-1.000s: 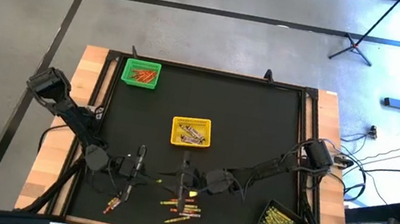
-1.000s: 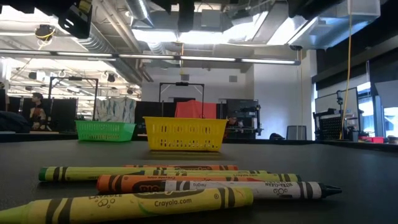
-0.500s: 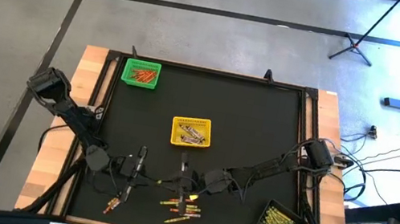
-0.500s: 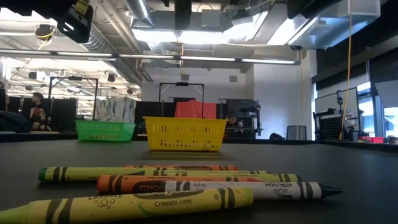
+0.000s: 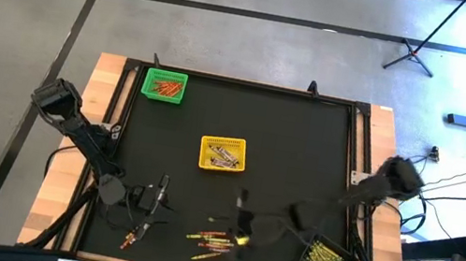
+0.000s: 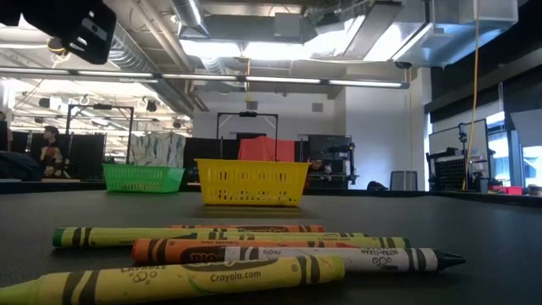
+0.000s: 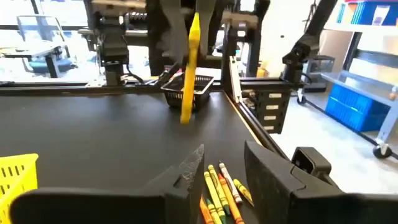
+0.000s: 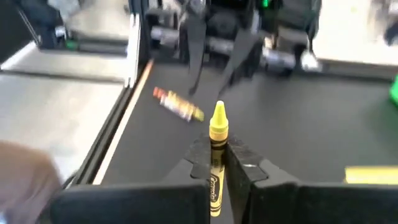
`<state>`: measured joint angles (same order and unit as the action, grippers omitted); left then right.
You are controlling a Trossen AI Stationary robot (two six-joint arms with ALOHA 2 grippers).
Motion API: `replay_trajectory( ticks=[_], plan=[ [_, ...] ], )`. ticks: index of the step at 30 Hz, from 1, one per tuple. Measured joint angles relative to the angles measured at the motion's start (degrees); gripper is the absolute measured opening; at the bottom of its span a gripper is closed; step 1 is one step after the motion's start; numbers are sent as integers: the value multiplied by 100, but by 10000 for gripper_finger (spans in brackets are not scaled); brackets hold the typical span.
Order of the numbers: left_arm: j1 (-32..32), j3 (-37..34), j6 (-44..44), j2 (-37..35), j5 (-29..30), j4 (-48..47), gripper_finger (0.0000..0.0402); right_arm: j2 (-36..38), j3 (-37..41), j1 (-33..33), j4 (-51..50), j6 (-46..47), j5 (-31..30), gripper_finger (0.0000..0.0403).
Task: Sort crayons
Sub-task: Put the green crayon into the black bin
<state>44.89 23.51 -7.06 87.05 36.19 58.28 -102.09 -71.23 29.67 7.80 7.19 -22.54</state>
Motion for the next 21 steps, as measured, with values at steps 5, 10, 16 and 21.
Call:
replay_trajectory(
  ticks=[5,10,16,21],
  plan=[
    [26,0,-6,0,7,-56,100,698,-1,496,-1995,1440,-199,26],
    [-27,0,-6,0,26,-85,100,1238,-1,1072,-3533,3154,-182,19],
    [-36,0,8,0,50,-88,100,1485,-1,1925,-4828,5353,-88,24],
    [-36,0,12,0,63,-85,100,1485,-1,2563,-5939,7215,150,22]
  ],
)
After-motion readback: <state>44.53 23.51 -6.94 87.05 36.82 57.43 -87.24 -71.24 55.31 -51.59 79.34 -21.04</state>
